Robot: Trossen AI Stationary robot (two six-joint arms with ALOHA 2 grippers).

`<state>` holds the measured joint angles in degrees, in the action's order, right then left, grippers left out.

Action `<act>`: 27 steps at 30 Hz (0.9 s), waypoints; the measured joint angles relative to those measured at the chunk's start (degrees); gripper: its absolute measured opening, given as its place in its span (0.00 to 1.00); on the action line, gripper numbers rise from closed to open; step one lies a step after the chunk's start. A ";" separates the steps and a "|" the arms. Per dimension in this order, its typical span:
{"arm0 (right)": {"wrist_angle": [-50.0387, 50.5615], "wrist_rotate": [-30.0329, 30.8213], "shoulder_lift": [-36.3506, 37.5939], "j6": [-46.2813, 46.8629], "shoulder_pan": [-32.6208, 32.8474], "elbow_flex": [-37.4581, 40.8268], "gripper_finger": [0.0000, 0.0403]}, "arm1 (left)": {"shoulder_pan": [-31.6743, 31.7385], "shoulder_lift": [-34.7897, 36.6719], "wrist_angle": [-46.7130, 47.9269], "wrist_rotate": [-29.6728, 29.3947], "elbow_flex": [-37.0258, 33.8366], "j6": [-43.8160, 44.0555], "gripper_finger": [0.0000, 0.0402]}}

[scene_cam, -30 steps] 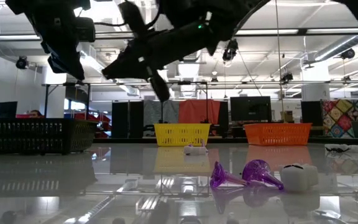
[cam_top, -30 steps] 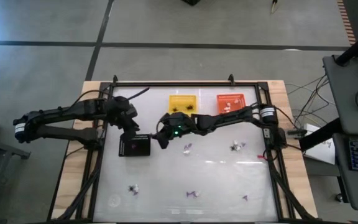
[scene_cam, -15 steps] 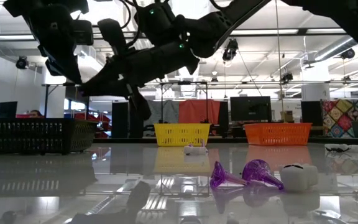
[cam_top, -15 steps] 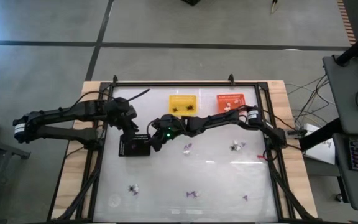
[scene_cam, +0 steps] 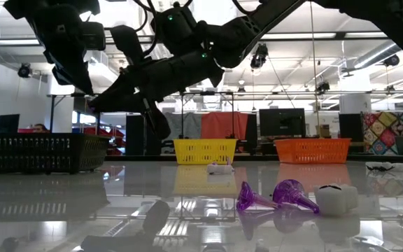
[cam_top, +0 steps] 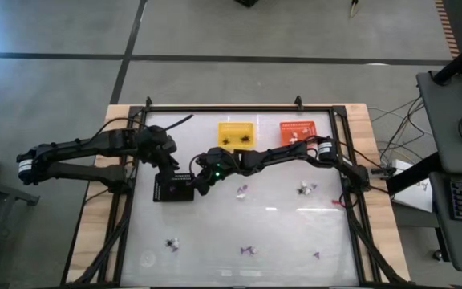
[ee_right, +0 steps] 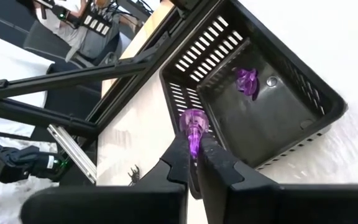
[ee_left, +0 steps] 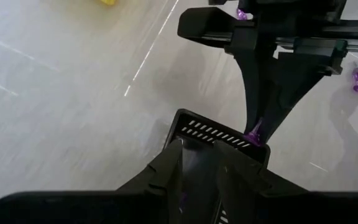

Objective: Sort Halloween decoration
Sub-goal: Put the purple hat toy into the black basket, then put the black spider toy into the yellow basket

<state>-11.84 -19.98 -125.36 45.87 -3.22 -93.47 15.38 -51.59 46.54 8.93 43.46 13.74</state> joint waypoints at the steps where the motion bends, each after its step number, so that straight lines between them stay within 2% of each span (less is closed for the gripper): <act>1: -0.01 0.01 0.00 0.00 -0.02 0.00 0.03 | 0.00 0.00 0.00 0.00 0.00 0.00 0.19; 23: 0.23 -0.09 0.29 0.70 -0.84 0.07 0.23 | 0.00 0.00 -0.28 0.00 0.00 0.02 0.19; 27: 5.65 -4.71 2.91 0.76 -1.86 0.09 0.23 | 0.00 0.00 -0.28 0.49 0.00 0.28 0.19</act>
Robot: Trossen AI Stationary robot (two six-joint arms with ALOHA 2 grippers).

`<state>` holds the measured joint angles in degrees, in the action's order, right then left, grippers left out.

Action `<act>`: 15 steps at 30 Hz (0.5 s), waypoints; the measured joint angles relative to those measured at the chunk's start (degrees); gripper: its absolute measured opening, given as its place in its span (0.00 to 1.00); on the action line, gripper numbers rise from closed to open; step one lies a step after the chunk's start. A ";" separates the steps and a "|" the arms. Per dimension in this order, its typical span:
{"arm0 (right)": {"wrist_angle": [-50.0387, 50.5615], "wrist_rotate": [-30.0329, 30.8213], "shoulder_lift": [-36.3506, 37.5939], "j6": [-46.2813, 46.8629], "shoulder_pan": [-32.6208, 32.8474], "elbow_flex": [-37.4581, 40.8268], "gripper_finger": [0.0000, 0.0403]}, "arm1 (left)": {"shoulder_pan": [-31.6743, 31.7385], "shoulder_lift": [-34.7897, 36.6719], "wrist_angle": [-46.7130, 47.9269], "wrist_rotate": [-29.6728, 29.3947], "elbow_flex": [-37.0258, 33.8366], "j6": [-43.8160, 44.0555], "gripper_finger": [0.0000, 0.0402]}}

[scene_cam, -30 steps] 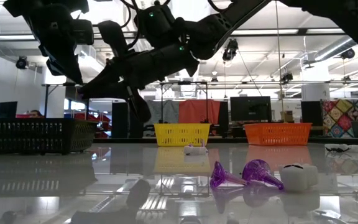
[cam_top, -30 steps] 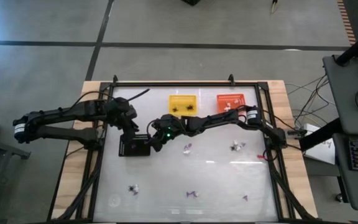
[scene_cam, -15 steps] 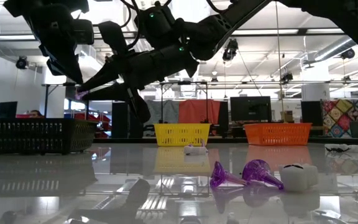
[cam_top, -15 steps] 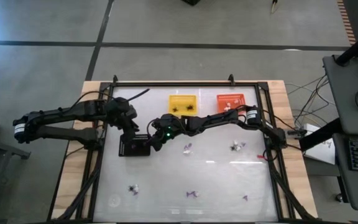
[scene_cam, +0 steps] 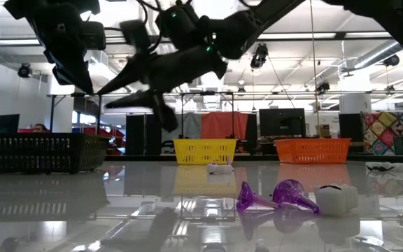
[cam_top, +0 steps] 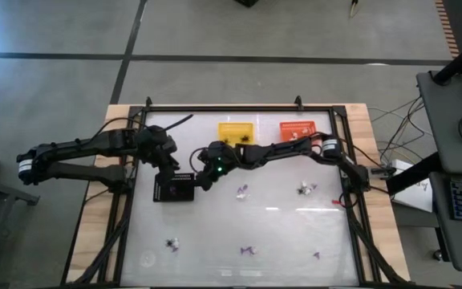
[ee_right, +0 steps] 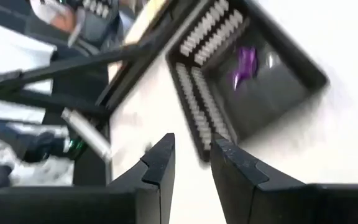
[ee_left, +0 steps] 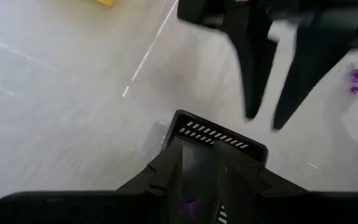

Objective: Sort Halloween decoration
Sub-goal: Put the black spider toy into the yellow basket

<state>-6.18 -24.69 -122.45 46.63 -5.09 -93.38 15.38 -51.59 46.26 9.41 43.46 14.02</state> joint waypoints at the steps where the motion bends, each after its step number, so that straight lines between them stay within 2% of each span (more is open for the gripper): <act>1: 2.60 -1.63 1.05 0.01 -0.32 0.00 0.23 | -0.02 0.00 0.01 0.48 0.00 0.03 0.19; 7: 22.05 -2.84 7.85 -4.38 -1.81 0.00 0.22 | -0.02 0.11 0.22 1.68 0.00 -1.07 0.19; 15: 49.13 10.46 16.96 -13.13 -1.66 0.00 0.22 | -0.02 0.33 0.20 1.66 0.00 -3.91 0.19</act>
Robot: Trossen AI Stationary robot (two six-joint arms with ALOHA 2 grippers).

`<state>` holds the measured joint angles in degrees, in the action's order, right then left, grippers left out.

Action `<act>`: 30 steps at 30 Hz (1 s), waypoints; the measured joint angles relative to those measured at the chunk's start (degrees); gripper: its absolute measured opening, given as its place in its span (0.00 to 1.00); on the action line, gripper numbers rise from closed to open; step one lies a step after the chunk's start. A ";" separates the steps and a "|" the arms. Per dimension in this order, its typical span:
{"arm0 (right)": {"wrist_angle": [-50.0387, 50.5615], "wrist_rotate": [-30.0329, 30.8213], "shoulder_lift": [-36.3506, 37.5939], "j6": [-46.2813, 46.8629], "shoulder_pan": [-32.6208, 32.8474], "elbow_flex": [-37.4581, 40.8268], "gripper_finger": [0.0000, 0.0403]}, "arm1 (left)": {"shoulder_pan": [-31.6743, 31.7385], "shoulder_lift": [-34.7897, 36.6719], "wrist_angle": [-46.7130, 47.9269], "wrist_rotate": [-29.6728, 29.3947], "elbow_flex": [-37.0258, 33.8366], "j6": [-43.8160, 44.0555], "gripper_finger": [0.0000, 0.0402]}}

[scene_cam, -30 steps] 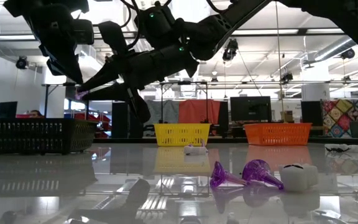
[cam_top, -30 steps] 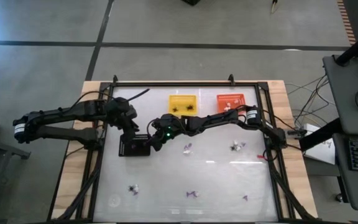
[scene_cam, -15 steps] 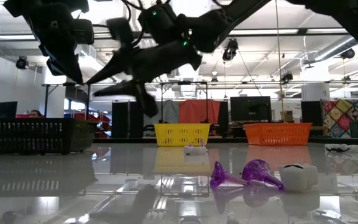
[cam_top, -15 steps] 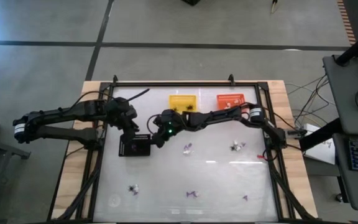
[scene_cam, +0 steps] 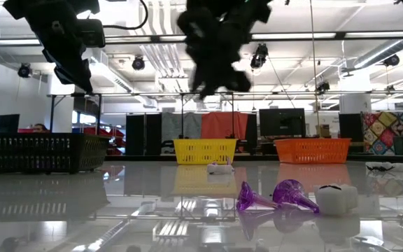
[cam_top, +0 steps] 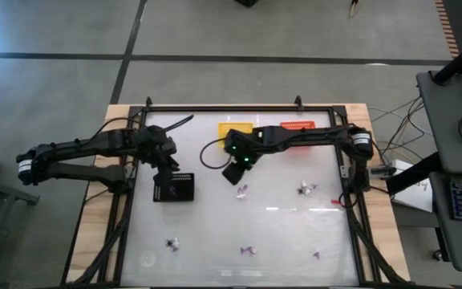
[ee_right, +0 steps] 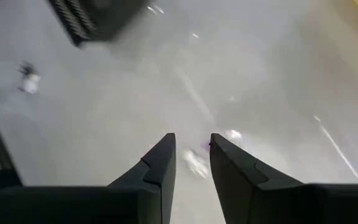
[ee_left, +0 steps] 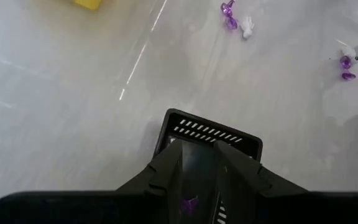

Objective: Sort Halloween decoration
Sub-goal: Put the black spider toy into the yellow basket

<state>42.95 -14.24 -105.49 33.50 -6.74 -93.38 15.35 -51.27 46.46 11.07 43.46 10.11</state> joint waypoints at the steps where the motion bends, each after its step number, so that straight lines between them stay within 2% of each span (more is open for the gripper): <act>1: 2.48 0.83 0.64 -0.04 0.08 0.02 0.22 | 0.01 0.00 -0.07 0.00 0.00 -0.22 0.19; 9: 14.75 2.33 0.46 3.73 0.48 1.63 0.18 | 0.00 0.00 -0.16 -0.02 0.00 -1.29 0.19; 13: 20.40 7.77 -0.26 5.96 0.85 2.54 0.18 | 0.00 0.02 0.11 -0.02 0.00 -2.14 0.19; 30: 11.62 7.83 -1.25 6.50 1.27 3.35 0.25 | 0.00 0.00 0.26 -0.04 0.00 -3.01 0.19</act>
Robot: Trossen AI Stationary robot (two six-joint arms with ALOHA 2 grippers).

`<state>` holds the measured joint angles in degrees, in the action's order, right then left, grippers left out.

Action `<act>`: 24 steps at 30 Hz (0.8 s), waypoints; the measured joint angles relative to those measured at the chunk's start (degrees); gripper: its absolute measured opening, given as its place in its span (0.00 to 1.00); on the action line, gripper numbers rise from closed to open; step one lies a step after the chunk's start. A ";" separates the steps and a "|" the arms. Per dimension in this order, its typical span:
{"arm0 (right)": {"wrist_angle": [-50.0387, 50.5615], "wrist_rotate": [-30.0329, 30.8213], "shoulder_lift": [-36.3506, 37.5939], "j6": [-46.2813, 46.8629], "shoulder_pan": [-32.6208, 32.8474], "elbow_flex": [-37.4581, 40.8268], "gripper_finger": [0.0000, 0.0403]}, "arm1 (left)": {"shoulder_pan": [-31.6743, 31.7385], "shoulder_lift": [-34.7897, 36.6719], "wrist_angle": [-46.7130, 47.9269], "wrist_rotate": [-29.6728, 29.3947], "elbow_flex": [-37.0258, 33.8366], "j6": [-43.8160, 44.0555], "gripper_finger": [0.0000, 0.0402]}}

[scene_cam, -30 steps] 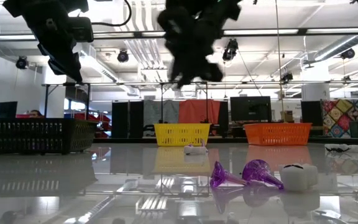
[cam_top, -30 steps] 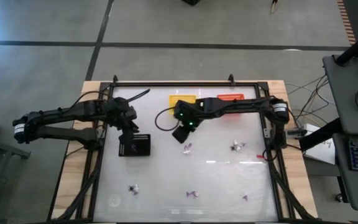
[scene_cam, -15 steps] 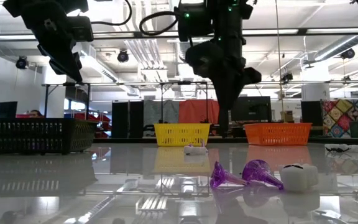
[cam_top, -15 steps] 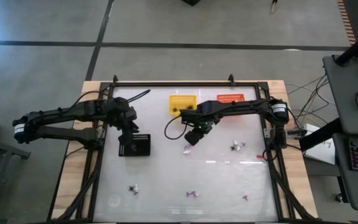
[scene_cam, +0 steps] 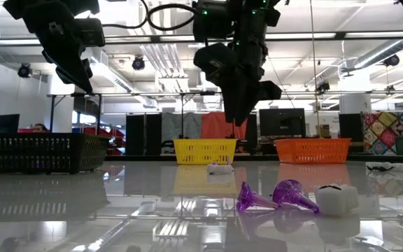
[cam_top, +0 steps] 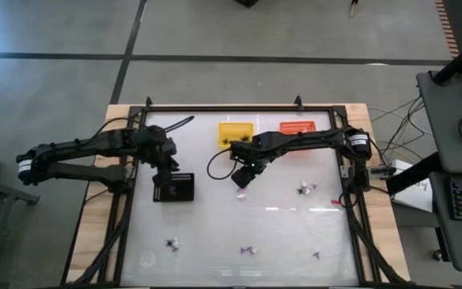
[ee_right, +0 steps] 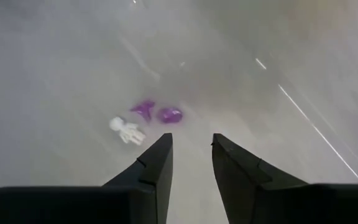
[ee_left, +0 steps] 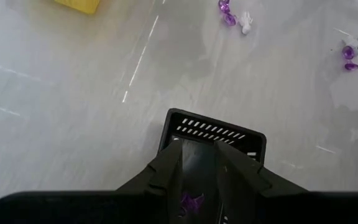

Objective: Sort Halloween decoration
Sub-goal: Put the black spider toy into the yellow basket

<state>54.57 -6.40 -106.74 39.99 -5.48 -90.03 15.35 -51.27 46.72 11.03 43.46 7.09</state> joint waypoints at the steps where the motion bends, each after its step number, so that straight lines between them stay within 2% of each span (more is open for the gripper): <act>1: 0.41 -0.01 0.00 0.01 0.00 0.14 0.26 | 0.02 0.00 0.00 0.00 0.00 0.00 0.19; 5: 8.33 0.44 0.00 -0.05 0.42 0.19 0.27 | 0.02 0.00 0.02 0.00 0.00 0.39 0.19; 8: 18.49 3.46 0.00 0.04 1.41 0.60 0.27 | 0.02 0.00 0.07 0.00 0.00 0.97 0.19; 11: 24.27 5.58 0.46 0.85 2.12 2.22 0.27 | 0.02 0.00 0.07 0.00 0.00 1.03 0.19; 20: 21.24 4.09 6.43 7.31 2.95 12.95 0.27 | 0.01 0.00 0.00 0.00 0.00 0.72 0.19; 24: 15.20 0.49 10.95 11.59 3.12 20.58 0.27 | 0.00 -0.02 -0.02 0.00 0.00 0.70 0.19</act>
<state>69.76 -5.91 -95.79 51.59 -2.35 -69.46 15.35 -51.29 46.70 11.03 43.46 7.79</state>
